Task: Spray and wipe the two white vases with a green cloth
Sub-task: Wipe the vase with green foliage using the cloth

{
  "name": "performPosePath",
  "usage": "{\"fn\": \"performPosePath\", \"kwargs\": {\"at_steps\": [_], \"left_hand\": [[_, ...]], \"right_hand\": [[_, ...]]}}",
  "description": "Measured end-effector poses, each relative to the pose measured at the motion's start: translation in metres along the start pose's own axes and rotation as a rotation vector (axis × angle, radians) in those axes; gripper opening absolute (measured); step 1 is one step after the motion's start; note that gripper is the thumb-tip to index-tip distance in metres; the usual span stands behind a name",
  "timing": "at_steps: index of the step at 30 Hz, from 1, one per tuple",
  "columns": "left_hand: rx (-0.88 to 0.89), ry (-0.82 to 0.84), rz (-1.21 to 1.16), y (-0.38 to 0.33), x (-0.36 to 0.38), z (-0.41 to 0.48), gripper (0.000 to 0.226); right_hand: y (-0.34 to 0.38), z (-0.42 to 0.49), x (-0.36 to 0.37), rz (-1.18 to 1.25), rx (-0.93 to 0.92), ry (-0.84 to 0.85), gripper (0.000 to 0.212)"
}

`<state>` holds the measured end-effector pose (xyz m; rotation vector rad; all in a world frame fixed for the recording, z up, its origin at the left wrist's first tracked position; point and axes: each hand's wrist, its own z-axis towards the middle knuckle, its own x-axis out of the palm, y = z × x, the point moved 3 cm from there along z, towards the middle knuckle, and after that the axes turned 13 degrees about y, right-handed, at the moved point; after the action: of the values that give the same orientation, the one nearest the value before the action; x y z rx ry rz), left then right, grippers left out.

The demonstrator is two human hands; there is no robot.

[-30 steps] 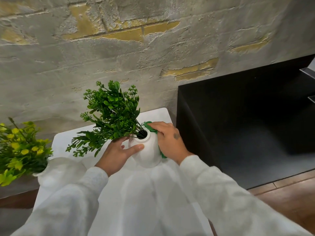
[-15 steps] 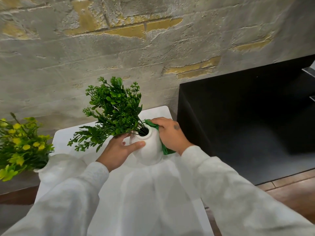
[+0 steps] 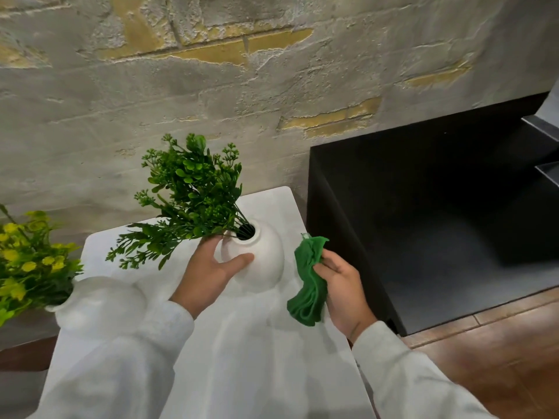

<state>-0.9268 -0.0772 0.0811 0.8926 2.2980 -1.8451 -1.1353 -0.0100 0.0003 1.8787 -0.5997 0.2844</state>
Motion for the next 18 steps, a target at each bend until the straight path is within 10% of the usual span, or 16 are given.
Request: {"fn": "performPosePath", "kwargs": {"at_steps": [9, 18], "left_hand": [[0.056, -0.414, 0.196, -0.009, 0.03, 0.0, 0.062], [0.04, -0.07, 0.115, 0.005, -0.005, 0.019, 0.063]], "right_hand": [[-0.04, 0.031, -0.013, 0.023, 0.228, -0.117, 0.032], [-0.047, 0.03, -0.027, 0.104, 0.203, -0.129, 0.024]]}}
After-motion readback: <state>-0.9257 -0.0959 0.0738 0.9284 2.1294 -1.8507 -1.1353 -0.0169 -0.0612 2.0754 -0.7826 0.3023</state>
